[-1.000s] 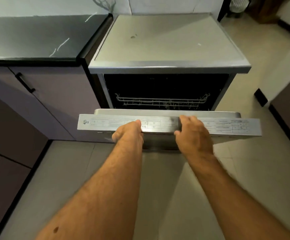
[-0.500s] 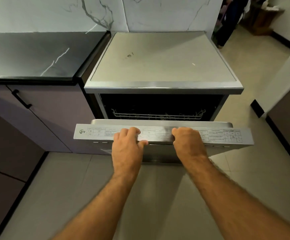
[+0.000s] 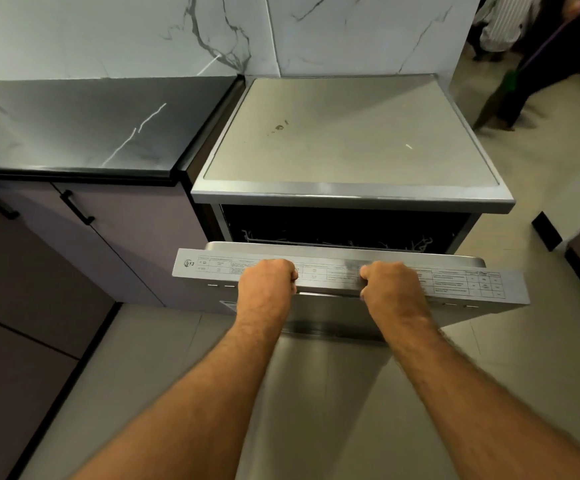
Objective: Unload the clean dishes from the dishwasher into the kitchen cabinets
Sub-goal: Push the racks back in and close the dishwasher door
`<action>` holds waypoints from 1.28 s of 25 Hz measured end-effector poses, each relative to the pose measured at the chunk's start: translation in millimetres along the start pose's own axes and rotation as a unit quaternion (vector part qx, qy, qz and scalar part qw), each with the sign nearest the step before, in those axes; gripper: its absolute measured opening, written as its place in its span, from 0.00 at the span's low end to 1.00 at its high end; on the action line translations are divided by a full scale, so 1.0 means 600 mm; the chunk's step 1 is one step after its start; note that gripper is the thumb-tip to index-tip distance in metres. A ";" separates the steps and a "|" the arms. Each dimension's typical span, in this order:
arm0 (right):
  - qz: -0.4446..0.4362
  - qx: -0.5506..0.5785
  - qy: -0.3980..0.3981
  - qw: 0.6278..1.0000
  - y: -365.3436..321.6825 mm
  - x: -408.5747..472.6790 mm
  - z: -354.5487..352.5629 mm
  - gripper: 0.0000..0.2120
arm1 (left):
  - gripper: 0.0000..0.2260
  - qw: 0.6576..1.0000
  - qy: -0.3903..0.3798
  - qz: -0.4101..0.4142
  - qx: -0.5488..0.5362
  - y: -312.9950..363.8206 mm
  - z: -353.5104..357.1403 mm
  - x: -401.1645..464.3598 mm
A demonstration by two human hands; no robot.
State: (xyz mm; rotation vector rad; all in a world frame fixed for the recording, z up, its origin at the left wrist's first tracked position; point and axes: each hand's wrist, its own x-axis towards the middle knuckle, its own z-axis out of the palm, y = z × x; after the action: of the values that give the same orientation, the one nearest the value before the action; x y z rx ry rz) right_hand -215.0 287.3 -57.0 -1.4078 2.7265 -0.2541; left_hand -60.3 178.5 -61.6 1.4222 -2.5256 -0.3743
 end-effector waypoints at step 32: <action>0.009 0.166 0.021 0.986 0.026 0.114 -0.036 0.07 | 0.17 0.963 -0.113 -0.096 -0.226 0.015 -0.070 0.113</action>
State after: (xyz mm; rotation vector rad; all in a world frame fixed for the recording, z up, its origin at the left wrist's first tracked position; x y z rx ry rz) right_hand -270.1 243.1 -36.9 -1.2952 2.5703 -0.7055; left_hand -89.3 120.0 -14.8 1.5013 -2.2506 -1.1250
